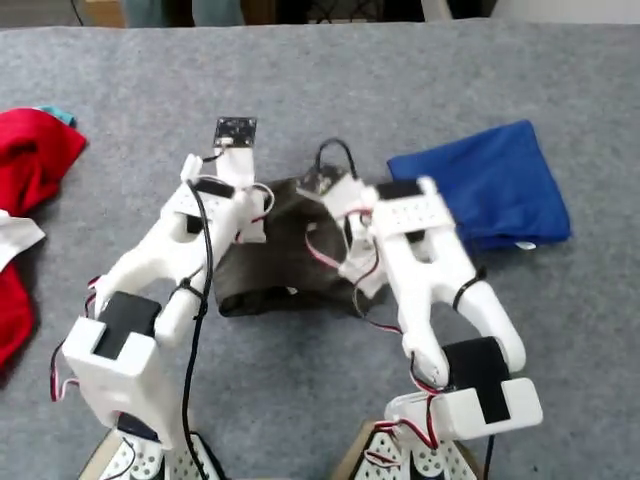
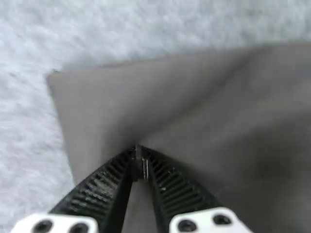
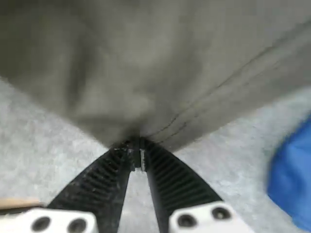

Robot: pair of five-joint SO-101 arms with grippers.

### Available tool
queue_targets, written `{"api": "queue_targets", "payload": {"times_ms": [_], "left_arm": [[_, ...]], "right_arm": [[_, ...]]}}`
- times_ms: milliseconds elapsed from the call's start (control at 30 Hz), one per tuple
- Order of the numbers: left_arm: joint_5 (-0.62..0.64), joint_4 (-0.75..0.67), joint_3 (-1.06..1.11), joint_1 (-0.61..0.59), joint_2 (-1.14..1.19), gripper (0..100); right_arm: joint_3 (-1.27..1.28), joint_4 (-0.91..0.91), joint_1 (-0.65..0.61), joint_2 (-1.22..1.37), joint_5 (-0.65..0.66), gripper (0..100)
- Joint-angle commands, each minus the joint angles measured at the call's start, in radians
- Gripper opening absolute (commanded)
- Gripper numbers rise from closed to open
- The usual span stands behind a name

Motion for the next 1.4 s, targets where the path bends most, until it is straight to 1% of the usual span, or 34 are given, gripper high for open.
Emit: {"api": "queue_targets", "payload": {"times_ms": [0,100,233,267,333,400,467,567,633,700,767,833,933,967,1000,1067,1167,1233,1300,1367], "left_arm": [[-0.006,-0.008,-0.07,-0.065,0.002,3],[-0.006,-0.023,-0.071,-0.101,0.003,3],[-0.006,0.005,-0.071,-0.087,-0.006,3],[-0.009,0.035,-0.077,-0.079,-0.008,3],[-0.054,0.12,-0.111,-0.07,-0.026,3],[-0.104,0.221,-0.139,-0.054,-0.074,3],[-0.127,0.295,-0.147,-0.045,-0.143,3],[-0.127,0.365,-0.124,-0.033,-0.275,3],[-0.129,0.385,-0.068,-0.013,-0.381,3],[-0.153,0.385,0.035,0.018,-0.486,3],[-0.18,0.339,0.176,0.054,-0.568,3],[-0.181,0.196,0.352,0.074,-0.614,3],[-0.138,-0.061,0.567,0.079,-0.598,3],[-0.129,-0.117,0.61,0.084,-0.58,3],[-0.124,-0.135,0.627,0.097,-0.555,3],[-0.123,-0.087,0.598,0.113,-0.525,3],[-0.126,0.041,0.519,0.113,-0.465,3],[-0.152,0.101,0.499,0.114,-0.416,3],[-0.201,0.124,0.492,0.113,-0.388,3],[-0.233,0.126,0.487,0.117,-0.385,3]], "right_arm": [[0.131,-0.129,0.043,-0.054,-0.003,1.5],[0.13,-0.106,0.046,-0.107,-0.006,1.5],[0.102,-0.089,0.046,-0.197,0.0,1.5],[0.079,-0.054,0.049,-0.225,0.0,1.5],[0.008,0.052,0.055,-0.288,0.0,1.5],[-0.077,0.153,0.055,-0.352,0.0,1.5],[-0.151,0.221,0.055,-0.406,0.0,1.5],[-0.231,0.222,0.054,-0.433,0.0,1.5],[-0.268,0.181,0.054,-0.406,0.0,1.5],[-0.295,0.115,0.054,-0.341,-0.002,1.5],[-0.341,0.06,0.054,-0.248,-0.006,1.5],[-0.407,0.023,0.054,-0.128,-0.008,1.5],[-0.527,-0.008,0.054,0.064,-0.008,1.5],[-0.575,-0.009,0.054,0.131,-0.008,1.5],[-0.625,-0.009,0.055,0.197,-0.008,1.5],[-0.725,-0.009,0.068,0.338,-0.008,1.5],[-0.872,-0.015,0.098,0.573,-0.009,1.5],[-0.993,-0.005,0.132,0.717,-0.009,1.5],[-1.122,0.031,0.164,0.831,-0.009,1.5],[-1.26,0.104,0.181,0.914,-0.009,1.5]]}}
